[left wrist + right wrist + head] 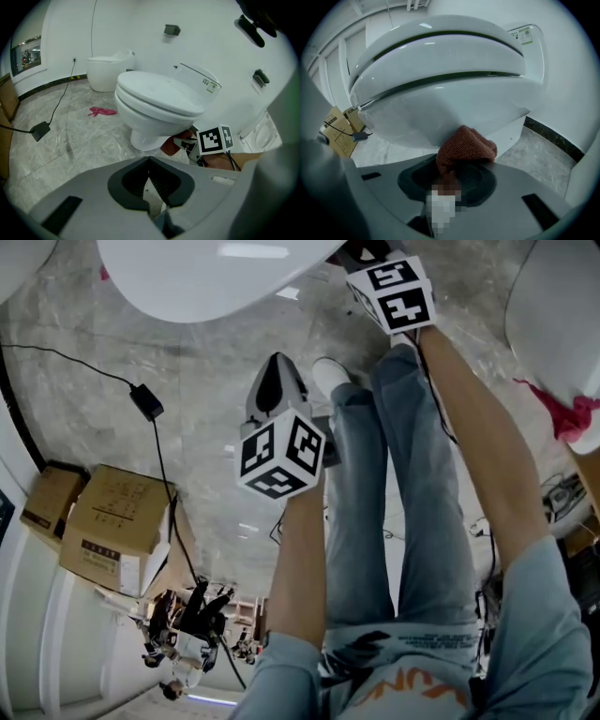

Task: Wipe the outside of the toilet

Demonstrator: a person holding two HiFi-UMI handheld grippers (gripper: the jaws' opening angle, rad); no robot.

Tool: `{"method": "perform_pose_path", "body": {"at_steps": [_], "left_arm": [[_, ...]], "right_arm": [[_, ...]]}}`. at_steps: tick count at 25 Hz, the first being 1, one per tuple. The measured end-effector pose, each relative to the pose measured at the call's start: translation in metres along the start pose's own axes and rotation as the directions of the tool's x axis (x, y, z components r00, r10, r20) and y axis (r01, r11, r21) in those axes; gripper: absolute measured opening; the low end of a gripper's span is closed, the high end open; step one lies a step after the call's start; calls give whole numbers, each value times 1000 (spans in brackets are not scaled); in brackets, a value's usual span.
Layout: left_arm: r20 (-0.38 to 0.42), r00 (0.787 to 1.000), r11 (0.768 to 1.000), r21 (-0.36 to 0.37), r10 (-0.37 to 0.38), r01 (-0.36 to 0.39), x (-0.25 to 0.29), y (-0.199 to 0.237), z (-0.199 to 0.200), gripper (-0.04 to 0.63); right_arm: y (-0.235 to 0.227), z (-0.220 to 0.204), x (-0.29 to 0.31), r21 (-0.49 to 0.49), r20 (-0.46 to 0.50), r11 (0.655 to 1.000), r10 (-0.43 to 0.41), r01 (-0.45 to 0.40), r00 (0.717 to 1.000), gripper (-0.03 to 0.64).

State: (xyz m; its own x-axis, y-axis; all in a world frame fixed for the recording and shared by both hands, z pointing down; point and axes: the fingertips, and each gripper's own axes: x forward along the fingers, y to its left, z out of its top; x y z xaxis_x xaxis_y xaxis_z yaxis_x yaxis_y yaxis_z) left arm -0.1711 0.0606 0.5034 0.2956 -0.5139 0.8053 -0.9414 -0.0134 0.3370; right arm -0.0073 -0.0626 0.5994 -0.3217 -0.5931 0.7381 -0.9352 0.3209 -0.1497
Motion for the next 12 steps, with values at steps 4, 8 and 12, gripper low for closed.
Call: {"method": "perform_pose_path", "body": {"at_steps": [4,8,12], "left_arm": [[12,1000,1000,-21,0,1,-10,17,-1,-8],[14,1000,999,-46,8,-8,-17,32,-7,-8],[11,1000,999,-52,16,-15,-22,42,-12,-8]], "right_arm": [[22,-4,0,16,-10,1000,1,-1,1000,89],[52,-10,5,35,-24,999,25,-24,999,89],[88,-14,13,38,-29,997,73,-72,997,89]]}}
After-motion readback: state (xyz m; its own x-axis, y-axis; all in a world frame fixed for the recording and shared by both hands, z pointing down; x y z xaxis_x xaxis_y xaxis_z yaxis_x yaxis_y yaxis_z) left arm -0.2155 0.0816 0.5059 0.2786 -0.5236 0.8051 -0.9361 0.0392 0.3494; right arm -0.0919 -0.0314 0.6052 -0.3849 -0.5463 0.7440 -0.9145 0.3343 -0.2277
